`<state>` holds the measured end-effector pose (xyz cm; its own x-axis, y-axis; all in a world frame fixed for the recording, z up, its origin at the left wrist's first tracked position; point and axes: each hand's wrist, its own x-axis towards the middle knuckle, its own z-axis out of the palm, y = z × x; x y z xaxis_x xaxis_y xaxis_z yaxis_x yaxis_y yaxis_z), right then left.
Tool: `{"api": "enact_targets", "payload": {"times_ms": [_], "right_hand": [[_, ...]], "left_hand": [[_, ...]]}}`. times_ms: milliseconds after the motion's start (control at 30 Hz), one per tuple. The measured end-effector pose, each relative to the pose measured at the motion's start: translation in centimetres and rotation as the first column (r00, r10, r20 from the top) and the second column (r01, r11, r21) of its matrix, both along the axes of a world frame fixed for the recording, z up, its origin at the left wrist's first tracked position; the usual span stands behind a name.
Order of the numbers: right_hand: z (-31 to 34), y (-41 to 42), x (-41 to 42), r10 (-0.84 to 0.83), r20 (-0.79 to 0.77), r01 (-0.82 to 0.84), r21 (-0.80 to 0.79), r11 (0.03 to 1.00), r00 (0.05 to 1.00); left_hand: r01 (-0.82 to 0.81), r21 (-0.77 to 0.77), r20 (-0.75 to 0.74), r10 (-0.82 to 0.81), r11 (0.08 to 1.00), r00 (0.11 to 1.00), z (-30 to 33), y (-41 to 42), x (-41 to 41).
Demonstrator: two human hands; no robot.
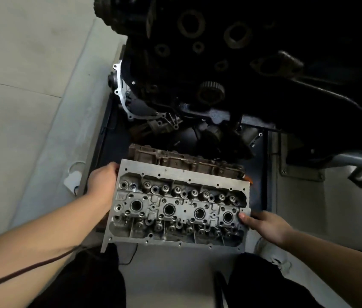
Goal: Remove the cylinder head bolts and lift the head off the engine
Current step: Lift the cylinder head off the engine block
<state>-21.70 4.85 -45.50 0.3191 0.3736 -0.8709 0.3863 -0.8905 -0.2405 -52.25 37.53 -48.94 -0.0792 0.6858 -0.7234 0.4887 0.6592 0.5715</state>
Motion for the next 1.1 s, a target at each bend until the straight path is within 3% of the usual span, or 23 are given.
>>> {"api": "enact_targets", "payload": {"times_ms": [333, 1100], "right_hand": [[-6.7, 1.7, 4.1, -0.123, 0.005, 0.123, 0.073, 0.990, 0.992], [-8.1, 4.6, 6.2, -0.091, 0.136, 0.073, 0.130, 0.989, 0.986]], "left_hand": [[-0.059, -0.090, 0.071, 0.066, 0.994, 0.995, -8.2, 2.8, 4.1], [-0.022, -0.143, 0.118, 0.039, 0.989, 0.992, -12.8, 6.5, 5.5]]}}
